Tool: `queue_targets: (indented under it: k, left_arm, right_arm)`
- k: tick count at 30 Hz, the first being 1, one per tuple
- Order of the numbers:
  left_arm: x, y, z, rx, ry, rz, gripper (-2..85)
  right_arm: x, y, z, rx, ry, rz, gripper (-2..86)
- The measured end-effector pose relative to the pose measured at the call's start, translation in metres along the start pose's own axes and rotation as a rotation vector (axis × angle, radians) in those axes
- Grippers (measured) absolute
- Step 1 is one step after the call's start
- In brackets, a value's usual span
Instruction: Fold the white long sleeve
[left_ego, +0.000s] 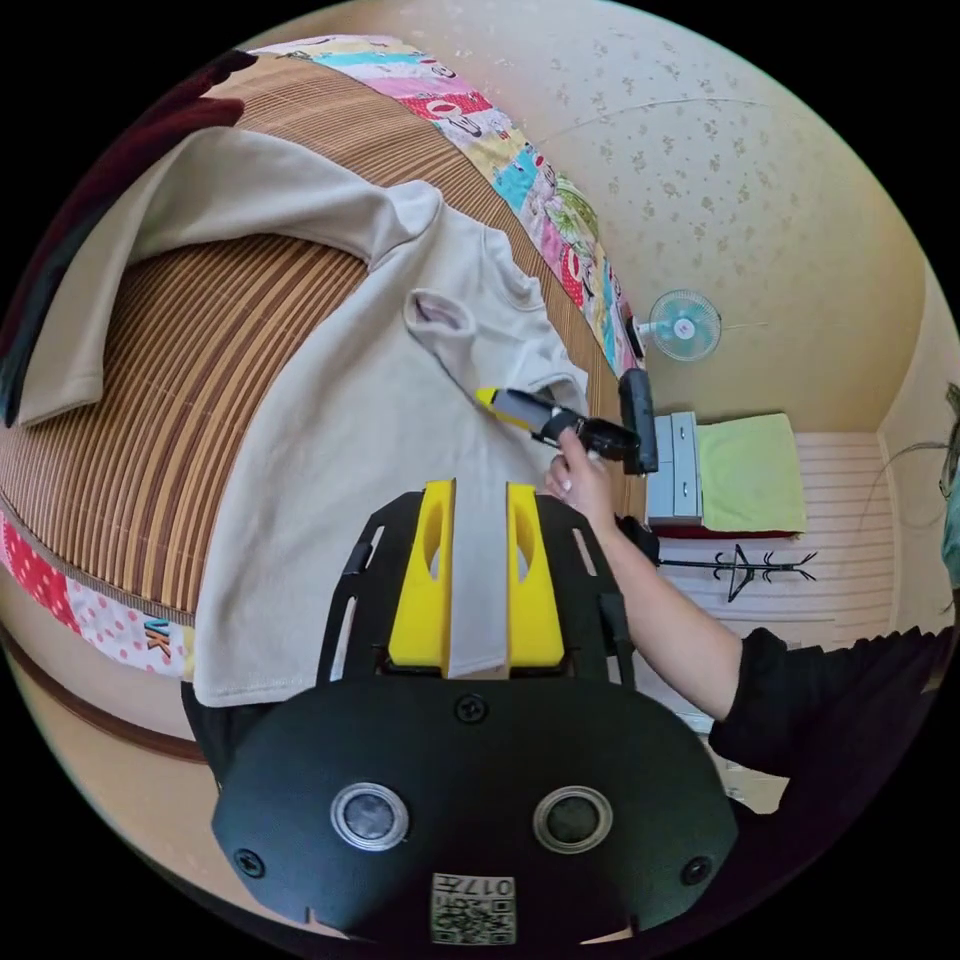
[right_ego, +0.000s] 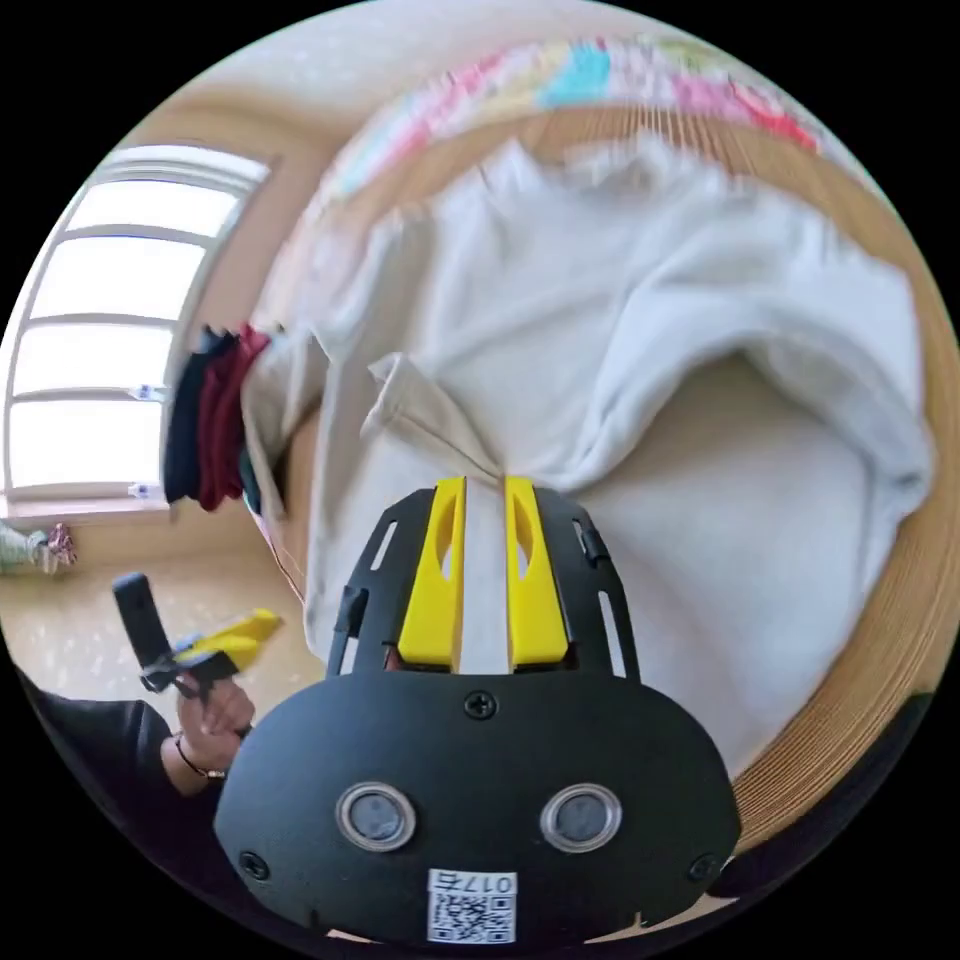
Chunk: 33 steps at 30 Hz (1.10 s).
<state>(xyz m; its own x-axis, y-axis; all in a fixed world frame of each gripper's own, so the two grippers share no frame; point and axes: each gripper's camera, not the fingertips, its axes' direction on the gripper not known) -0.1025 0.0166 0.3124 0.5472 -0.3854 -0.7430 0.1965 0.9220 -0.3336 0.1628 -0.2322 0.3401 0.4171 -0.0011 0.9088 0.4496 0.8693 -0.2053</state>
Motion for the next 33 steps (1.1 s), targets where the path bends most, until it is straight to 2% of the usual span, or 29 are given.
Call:
queue_targets:
  k: [1, 5, 11, 13, 15, 17, 20, 22, 25, 28, 29, 33]
  left_arm:
    - [-0.003, -0.004, -0.002, 0.011, -0.004, 0.004, 8.8]
    - [-0.012, -0.049, 0.003, 0.021, -0.039, 0.08, 10.1]
    - [-0.014, -0.128, 0.067, -0.005, -0.044, 0.077, 12.6]
    - [-0.014, -0.144, 0.093, -0.057, -0.116, 0.06, 12.0]
    - [-0.01, -0.157, 0.115, -0.11, -0.233, 0.057, 8.4]
    - [-0.003, -0.163, 0.117, -0.142, -0.249, 0.076, 6.7]
    - [0.022, -0.168, 0.095, -0.137, -0.116, 0.146, 3.9]
    - [0.048, -0.176, 0.071, -0.104, -0.023, 0.259, 3.5]
    - [0.077, -0.203, 0.031, -0.037, -0.035, 0.364, 3.3]
    - [0.058, -0.257, 0.036, -0.087, -0.001, 0.308, 3.2]
    - [0.04, -0.278, 0.049, -0.101, -0.051, 0.248, 3.2]
    - [-0.009, -0.325, 0.103, -0.186, -0.201, 0.19, 3.5]
  right_arm:
    - [0.002, 0.016, -0.014, 0.077, -0.053, 0.003, 4.9]
    - [0.017, 0.039, -0.052, 0.114, -0.11, 0.065, 5.5]
    - [0.046, 0.026, -0.139, 0.329, 0.161, 0.134, 7.7]
    - [0.069, 0.004, -0.161, 0.392, 0.232, 0.234, 10.2]
    - [0.091, -0.015, -0.165, 0.415, 0.235, 0.298, 11.2]
    - [0.116, -0.037, -0.158, 0.385, 0.22, 0.362, 11.6]
    - [0.151, -0.068, -0.133, 0.254, 0.169, 0.412, 9.7]
    - [0.157, -0.064, -0.144, 0.347, 0.098, 0.39, 6.0]
    - [0.156, -0.047, -0.164, 0.476, 0.091, 0.372, 3.5]
    - [0.161, -0.041, -0.173, 0.549, 0.182, 0.413, 2.0]
    - [0.165, -0.042, -0.173, 0.552, 0.2, 0.439, 2.0]
    - [0.194, -0.058, -0.158, 0.406, 0.107, 0.472, 3.4]
